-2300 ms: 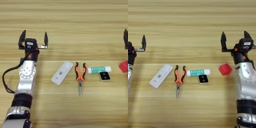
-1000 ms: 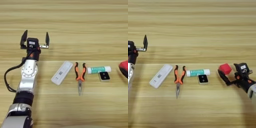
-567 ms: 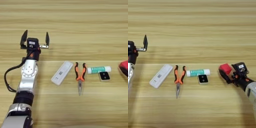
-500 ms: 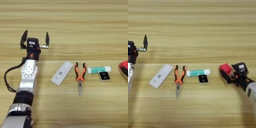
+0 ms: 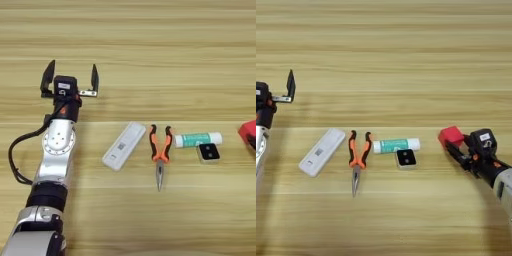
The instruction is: Move the objects on the table
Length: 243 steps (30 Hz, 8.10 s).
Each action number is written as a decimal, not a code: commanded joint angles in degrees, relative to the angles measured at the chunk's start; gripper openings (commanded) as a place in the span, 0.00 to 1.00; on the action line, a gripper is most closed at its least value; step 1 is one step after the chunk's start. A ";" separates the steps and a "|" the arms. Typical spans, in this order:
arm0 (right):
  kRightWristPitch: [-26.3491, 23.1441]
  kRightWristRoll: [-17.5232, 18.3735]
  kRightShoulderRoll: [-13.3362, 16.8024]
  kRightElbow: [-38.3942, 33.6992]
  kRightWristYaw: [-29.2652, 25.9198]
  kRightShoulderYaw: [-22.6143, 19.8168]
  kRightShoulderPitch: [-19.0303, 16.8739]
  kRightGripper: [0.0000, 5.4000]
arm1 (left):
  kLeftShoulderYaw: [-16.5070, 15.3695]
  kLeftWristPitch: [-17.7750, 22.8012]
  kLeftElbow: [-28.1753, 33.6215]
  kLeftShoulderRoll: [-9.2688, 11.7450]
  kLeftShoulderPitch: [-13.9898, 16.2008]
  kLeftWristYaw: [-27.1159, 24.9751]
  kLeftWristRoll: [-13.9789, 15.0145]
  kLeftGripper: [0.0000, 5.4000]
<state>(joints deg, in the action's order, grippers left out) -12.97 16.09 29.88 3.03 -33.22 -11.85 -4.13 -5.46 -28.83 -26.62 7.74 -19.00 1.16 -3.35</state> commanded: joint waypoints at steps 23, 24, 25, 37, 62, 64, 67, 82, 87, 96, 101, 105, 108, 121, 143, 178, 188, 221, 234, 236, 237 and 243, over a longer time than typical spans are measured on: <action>-1.32 1.53 1.16 -5.18 -1.56 -0.88 0.64 0.43 | 0.12 -0.74 -0.82 0.29 -0.69 -0.04 0.07 1.00; -1.43 1.70 1.37 -5.73 -1.82 -0.89 0.66 0.43 | 0.25 -0.65 -0.83 0.35 -0.64 -0.41 0.17 1.00; -1.54 1.93 1.55 -6.12 -2.14 -0.87 0.69 0.43 | 0.38 -0.62 -0.78 0.38 -0.55 -0.70 0.22 1.00; -2.94 1.44 4.83 -11.75 -6.88 1.22 1.64 0.43 | 1.24 1.38 1.34 1.04 0.82 -6.45 2.46 1.00; -1.36 2.97 11.50 -16.18 -22.68 7.54 8.99 0.43 | 16.39 11.49 17.44 7.76 2.80 -49.12 18.19 1.00; -0.81 3.33 12.08 -16.91 -24.28 7.69 9.14 0.43 | 17.03 13.16 19.30 8.27 2.93 -51.51 19.58 1.00; -0.04 4.74 13.13 -18.93 -27.48 7.67 9.00 0.43 | 18.94 15.51 23.09 9.76 3.52 -55.72 20.72 1.00; -0.23 9.40 17.19 -26.02 -34.40 7.20 10.12 0.43 | 21.71 28.22 33.07 13.86 4.07 -66.43 27.44 1.00; -1.37 10.48 17.94 -28.33 -34.69 7.74 10.44 0.43 | 21.77 29.12 34.25 13.85 4.47 -66.94 27.72 1.00; -4.02 12.02 18.20 -32.37 -34.66 9.62 11.72 0.43 | 22.67 29.53 35.35 13.51 4.45 -67.20 27.20 0.94; -5.19 12.75 17.96 -33.17 -34.23 10.18 11.94 0.43 | 23.12 29.21 35.56 13.55 4.31 -67.05 26.78 0.84; -5.71 13.12 17.58 -33.85 -33.91 11.20 12.26 0.43 | 23.35 29.20 35.66 13.51 4.25 -66.96 26.61 0.76; -6.20 13.37 17.45 -34.37 -33.55 11.81 12.83 0.43 | 23.56 29.03 35.55 13.49 4.23 -66.98 26.36 0.71; -7.53 14.27 16.08 -35.06 -31.96 14.23 15.66 0.43 | 24.27 28.90 36.27 13.44 4.32 -66.65 26.43 0.56; -7.16 14.54 16.51 -35.18 -32.44 14.36 15.19 0.43 | 24.12 28.45 35.86 13.23 4.25 -66.71 26.63 0.44; -6.80 18.59 15.27 -35.58 -30.70 11.39 13.49 1.00 | 22.55 26.64 33.04 13.17 4.67 -65.61 25.80 0.41; -4.72 20.31 11.66 -34.73 -25.53 5.04 10.17 1.00 | 19.25 24.61 26.90 12.70 6.58 -56.05 19.39 0.41; 2.00 22.05 7.13 -32.84 -20.31 -4.35 0.04 1.00 | 10.59 34.60 24.87 9.33 15.61 -28.03 11.89 0.41; 0.78 27.00 8.06 -35.08 -19.67 -7.21 0.99 1.00 | 11.12 37.94 23.93 9.56 16.59 -25.69 8.10 0.41; 0.71 27.53 8.29 -35.49 -19.55 -7.55 0.93 1.00 | 11.22 38.31 23.87 9.70 16.84 -25.94 7.76 0.41; 0.72 27.67 8.36 -35.57 -19.51 -7.62 0.93 1.00 | 11.30 38.43 23.77 9.76 16.91 -26.08 7.57 0.41; 0.85 28.00 8.51 -35.75 -19.38 -7.63 1.00 1.00 | 11.41 39.23 23.37 9.67 16.97 -26.69 7.66 0.41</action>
<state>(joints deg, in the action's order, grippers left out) -11.87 43.56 37.53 -31.70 -52.84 -18.68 -3.76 5.81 9.37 -2.88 16.97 -2.15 -25.26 4.77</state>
